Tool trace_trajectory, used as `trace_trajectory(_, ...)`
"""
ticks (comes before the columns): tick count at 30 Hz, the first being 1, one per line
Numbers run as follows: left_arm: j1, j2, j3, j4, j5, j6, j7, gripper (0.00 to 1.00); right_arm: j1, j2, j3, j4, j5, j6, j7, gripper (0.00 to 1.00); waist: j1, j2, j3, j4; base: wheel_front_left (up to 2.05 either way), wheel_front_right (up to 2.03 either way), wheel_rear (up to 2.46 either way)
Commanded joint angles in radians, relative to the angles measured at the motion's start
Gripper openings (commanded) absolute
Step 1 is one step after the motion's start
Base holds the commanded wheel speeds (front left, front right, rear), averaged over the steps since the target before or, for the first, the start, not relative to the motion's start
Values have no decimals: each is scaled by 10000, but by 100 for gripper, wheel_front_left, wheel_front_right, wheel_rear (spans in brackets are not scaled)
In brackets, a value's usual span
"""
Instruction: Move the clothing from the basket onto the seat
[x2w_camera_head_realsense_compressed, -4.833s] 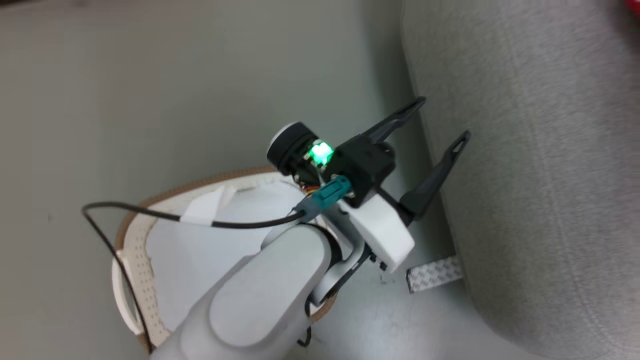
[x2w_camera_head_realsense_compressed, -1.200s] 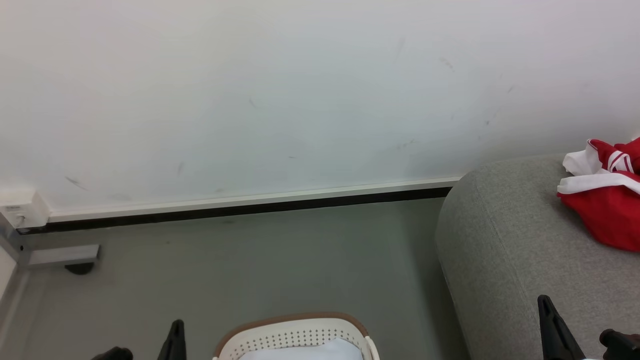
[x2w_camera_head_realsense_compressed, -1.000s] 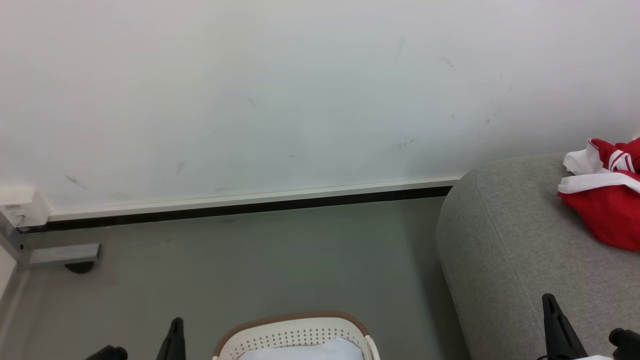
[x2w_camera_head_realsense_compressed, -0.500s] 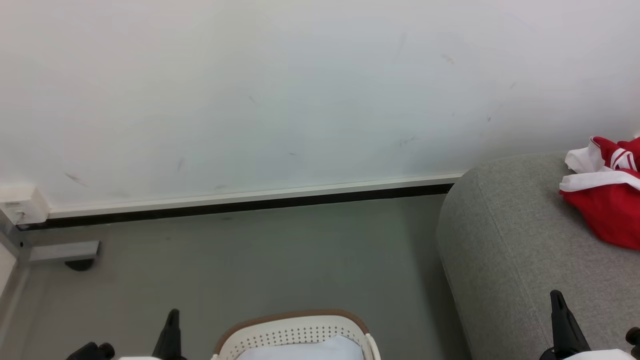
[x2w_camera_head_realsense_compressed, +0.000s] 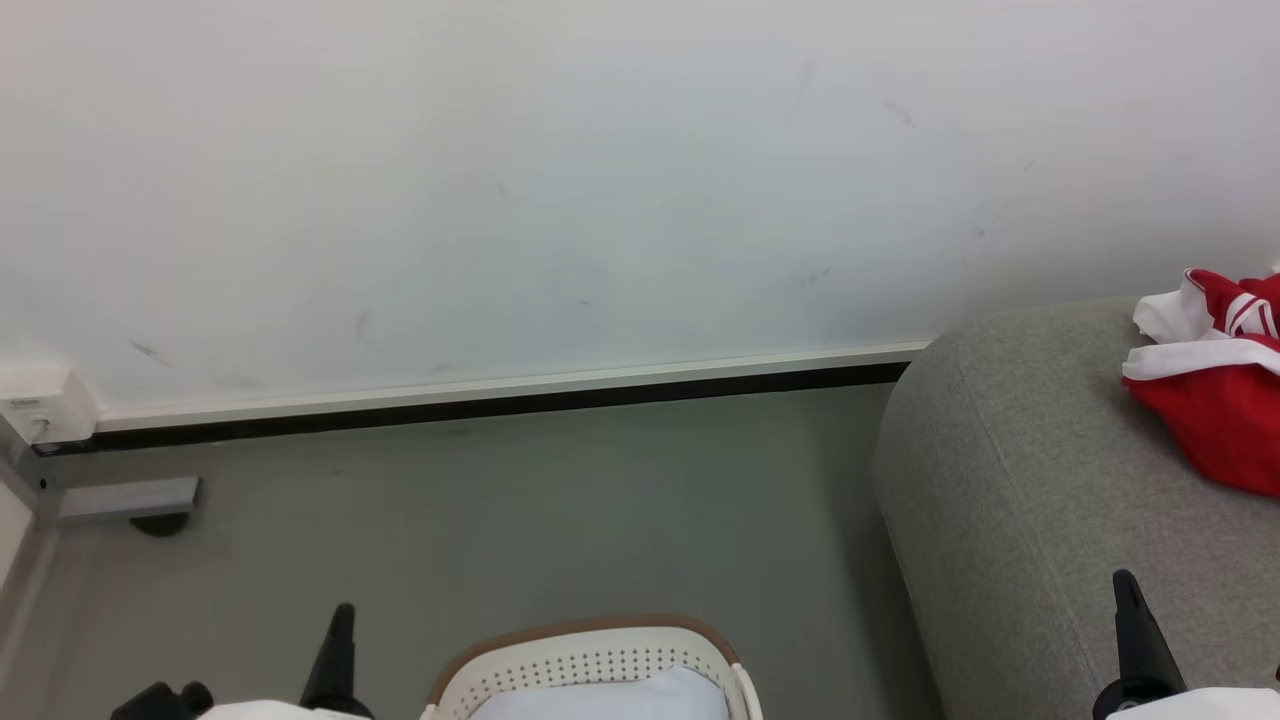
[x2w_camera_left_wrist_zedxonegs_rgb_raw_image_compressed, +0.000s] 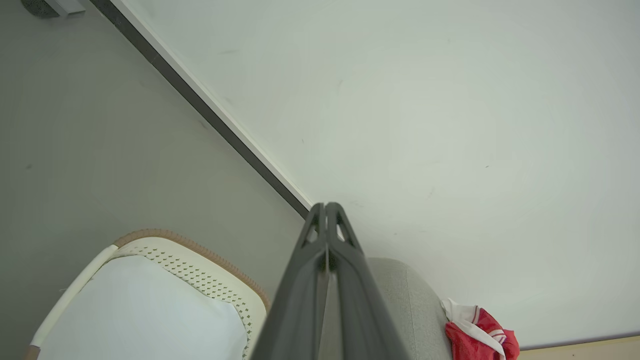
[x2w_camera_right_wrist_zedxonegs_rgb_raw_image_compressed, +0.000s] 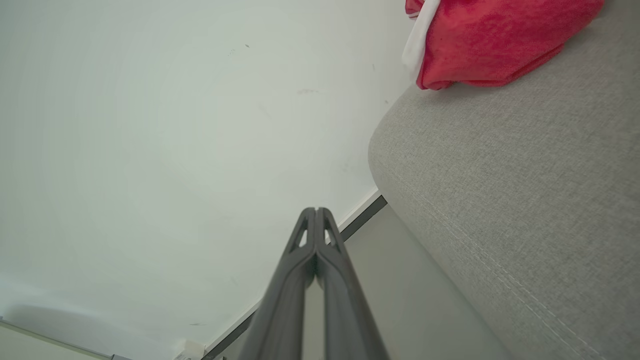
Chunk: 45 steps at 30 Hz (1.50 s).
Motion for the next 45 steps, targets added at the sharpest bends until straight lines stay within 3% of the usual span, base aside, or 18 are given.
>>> trace_trajectory(1,-242,3,116,-151,-340,-86,91,0,-258,-32,-78,-147,392,-9,76,0,0,-1,9,2,0,0,0)
trace_trajectory(45,-566,-153,835,-300,-4139,-703,1180,0,-456,104,-559,-386,4622,-16,1166,0,0,-1,237,41,0,0,0)
